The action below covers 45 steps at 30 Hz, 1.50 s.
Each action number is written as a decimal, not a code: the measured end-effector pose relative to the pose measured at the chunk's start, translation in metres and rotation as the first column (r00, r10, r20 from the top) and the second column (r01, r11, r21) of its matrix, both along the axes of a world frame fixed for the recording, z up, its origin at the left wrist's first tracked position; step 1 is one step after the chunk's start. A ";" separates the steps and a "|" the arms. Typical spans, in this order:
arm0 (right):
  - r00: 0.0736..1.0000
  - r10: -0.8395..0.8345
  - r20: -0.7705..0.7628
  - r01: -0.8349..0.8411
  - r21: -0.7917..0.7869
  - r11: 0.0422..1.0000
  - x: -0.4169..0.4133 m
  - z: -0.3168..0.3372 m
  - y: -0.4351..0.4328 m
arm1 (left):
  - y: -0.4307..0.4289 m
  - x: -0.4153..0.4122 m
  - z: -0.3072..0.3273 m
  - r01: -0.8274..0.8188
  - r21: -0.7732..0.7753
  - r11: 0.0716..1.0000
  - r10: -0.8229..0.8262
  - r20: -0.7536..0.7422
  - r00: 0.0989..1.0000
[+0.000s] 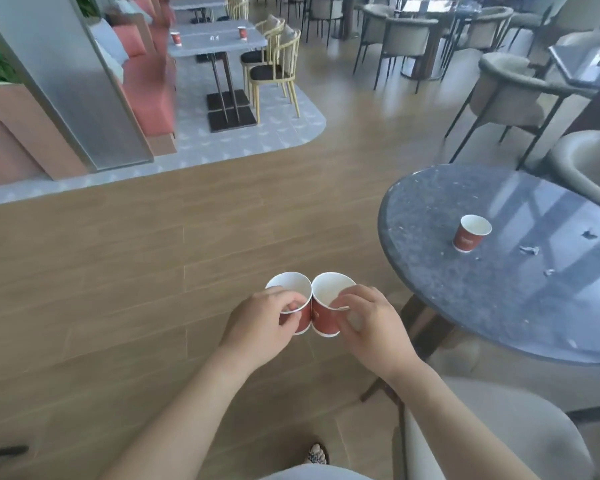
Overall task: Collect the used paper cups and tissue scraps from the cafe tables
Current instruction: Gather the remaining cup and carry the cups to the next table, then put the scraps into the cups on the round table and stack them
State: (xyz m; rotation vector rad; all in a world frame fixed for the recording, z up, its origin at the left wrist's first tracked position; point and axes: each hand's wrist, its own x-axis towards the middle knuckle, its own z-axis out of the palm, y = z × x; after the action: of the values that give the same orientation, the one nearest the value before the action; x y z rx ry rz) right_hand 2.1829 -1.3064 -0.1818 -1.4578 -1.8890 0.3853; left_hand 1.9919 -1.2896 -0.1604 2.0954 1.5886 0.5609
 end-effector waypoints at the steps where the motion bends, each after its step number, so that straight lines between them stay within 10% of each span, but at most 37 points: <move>1: 1.000 -0.020 0.004 0.020 0.006 1.000 0.004 0.001 0.015 | 0.018 0.005 0.001 0.018 0.001 1.000 -0.018 0.006 1.000; 19: 0.878 -0.474 0.064 0.477 -0.037 0.878 0.077 -0.012 0.236 | 0.317 0.108 -0.010 0.473 -0.020 0.881 -0.471 0.067 0.880; 38: 0.337 -0.940 0.051 0.939 -0.099 0.331 0.190 -0.010 0.264 | 0.437 0.319 -0.012 0.929 0.019 0.369 -0.929 0.030 0.369; 45: 0.193 -0.981 0.001 0.980 -0.042 0.193 0.272 -0.011 0.238 | 0.436 0.421 -0.006 0.925 0.132 0.356 -0.935 0.053 0.352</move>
State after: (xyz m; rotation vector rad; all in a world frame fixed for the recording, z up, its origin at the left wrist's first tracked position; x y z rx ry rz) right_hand 2.4545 -1.0687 -0.1929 -2.3199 -0.5114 -0.2325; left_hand 2.4132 -0.8538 -0.1667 2.5079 0.0571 0.2850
